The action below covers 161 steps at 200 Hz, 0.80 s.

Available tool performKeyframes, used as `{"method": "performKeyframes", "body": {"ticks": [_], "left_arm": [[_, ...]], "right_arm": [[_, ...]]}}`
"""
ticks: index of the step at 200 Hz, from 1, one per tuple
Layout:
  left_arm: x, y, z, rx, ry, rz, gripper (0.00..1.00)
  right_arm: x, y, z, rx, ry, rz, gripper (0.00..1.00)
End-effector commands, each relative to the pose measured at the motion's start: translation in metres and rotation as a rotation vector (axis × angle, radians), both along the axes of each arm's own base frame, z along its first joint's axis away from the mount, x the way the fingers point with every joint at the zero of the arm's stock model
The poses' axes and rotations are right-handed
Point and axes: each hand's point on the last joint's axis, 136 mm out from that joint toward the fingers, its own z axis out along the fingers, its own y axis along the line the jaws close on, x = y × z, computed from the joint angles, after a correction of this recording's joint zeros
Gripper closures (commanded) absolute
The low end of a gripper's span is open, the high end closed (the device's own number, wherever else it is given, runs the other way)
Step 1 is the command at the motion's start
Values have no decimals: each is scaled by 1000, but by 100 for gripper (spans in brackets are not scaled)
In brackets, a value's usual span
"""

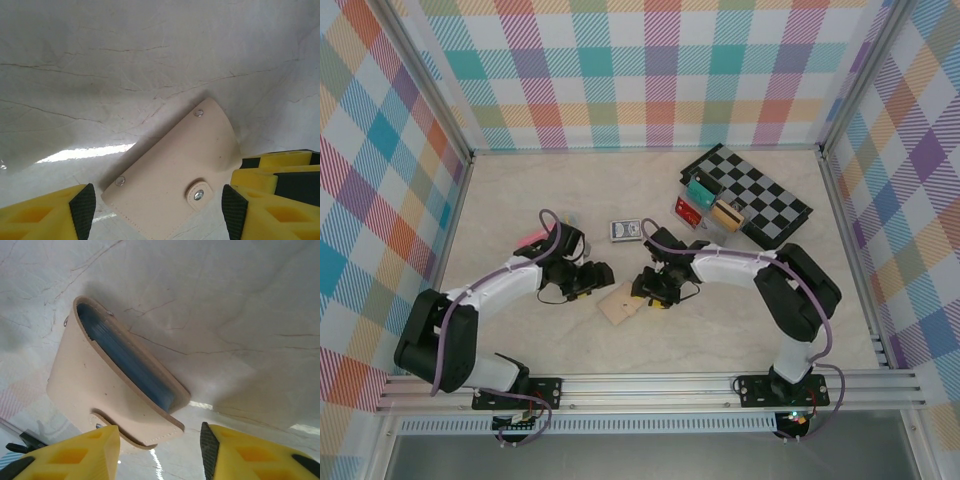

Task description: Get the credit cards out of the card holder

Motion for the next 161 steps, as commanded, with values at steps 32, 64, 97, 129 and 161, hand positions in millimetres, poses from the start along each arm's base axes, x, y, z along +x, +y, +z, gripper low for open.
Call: {"method": "performKeyframes", "body": {"ticks": [32,64,97,129,161], "left_arm": [[-21,-17,-15,-57,77,-39,32],[-35,-18,-24,-99,121,-28,34],[-37,-30,-23,-217,102,-4,37],[-33,-30,-16,-237,74,25,38],[-26,-4,-20,-135,50,125,38]], "right_arm": [[16,26,15,57,-49,46,58],[36,41,18,62,-100,82,59],[59,54,20,81,-122,96,60],[78,40,39,30,-202,79,58],[77,16,44,-57,-243,87,53]]}}
